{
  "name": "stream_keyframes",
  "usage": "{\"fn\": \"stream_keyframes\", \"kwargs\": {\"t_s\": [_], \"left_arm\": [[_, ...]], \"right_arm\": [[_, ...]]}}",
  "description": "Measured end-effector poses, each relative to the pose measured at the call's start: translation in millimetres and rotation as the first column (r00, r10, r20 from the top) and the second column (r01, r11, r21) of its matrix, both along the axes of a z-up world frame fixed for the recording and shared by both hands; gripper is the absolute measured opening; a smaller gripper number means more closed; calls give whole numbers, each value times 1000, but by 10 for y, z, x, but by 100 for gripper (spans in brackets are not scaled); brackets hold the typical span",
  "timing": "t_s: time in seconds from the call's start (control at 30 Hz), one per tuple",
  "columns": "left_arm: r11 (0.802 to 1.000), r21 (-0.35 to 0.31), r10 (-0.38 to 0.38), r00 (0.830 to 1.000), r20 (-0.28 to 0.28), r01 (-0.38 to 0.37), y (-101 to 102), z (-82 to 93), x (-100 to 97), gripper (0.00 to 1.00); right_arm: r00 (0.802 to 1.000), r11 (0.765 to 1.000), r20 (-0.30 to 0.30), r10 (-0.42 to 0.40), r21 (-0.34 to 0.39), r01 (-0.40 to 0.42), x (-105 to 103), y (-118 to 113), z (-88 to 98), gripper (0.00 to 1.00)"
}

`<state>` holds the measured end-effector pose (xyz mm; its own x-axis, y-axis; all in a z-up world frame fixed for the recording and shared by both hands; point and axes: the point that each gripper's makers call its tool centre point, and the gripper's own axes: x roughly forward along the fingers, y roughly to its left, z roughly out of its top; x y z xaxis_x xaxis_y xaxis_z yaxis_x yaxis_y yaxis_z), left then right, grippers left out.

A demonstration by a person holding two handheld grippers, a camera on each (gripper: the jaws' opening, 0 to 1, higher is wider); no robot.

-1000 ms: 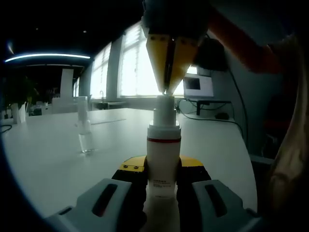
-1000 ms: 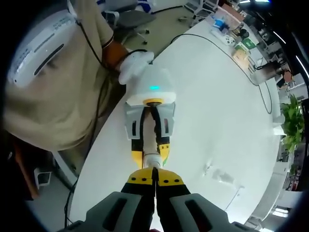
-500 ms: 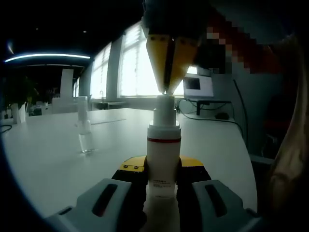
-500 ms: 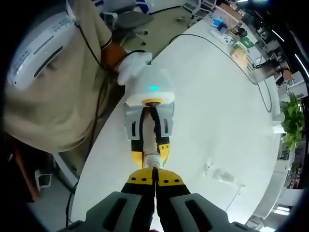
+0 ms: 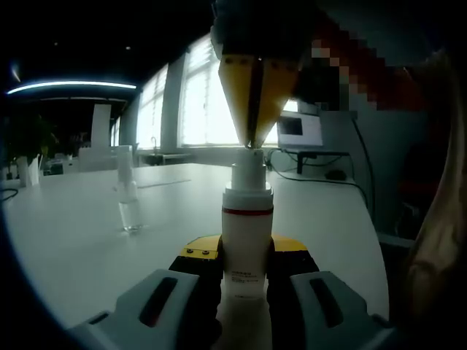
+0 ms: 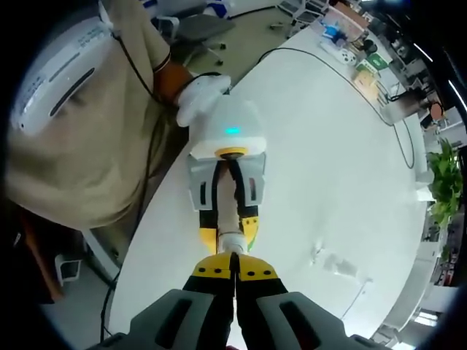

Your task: Clamp pump bottle remove cover press pump head put on cover

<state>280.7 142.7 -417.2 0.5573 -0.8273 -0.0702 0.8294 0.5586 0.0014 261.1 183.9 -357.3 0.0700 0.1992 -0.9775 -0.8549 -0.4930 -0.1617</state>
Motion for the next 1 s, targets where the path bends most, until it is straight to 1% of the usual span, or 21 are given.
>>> {"fn": "stream_keyframes", "kwargs": {"t_s": [0.17, 0.37, 0.77, 1.0], "left_arm": [[1000, 0, 2, 1000, 0, -2, 1, -2, -2, 14], [1000, 0, 3, 1000, 0, -3, 2, 0, 3, 14], [1000, 0, 6, 1000, 0, -6, 6, 0, 7, 14], [1000, 0, 5, 1000, 0, -5, 4, 3, 2, 14]], "right_arm": [[1000, 1000, -7, 6, -13, -6, 3, -4, -17, 0], [1000, 999, 7, 21, -28, -21, -1, -8, -15, 0], [1000, 1000, 14, 13, -13, -13, 1, -14, -12, 0], [1000, 1000, 25, 18, -11, -18, -10, -24, 41, 0]]}}
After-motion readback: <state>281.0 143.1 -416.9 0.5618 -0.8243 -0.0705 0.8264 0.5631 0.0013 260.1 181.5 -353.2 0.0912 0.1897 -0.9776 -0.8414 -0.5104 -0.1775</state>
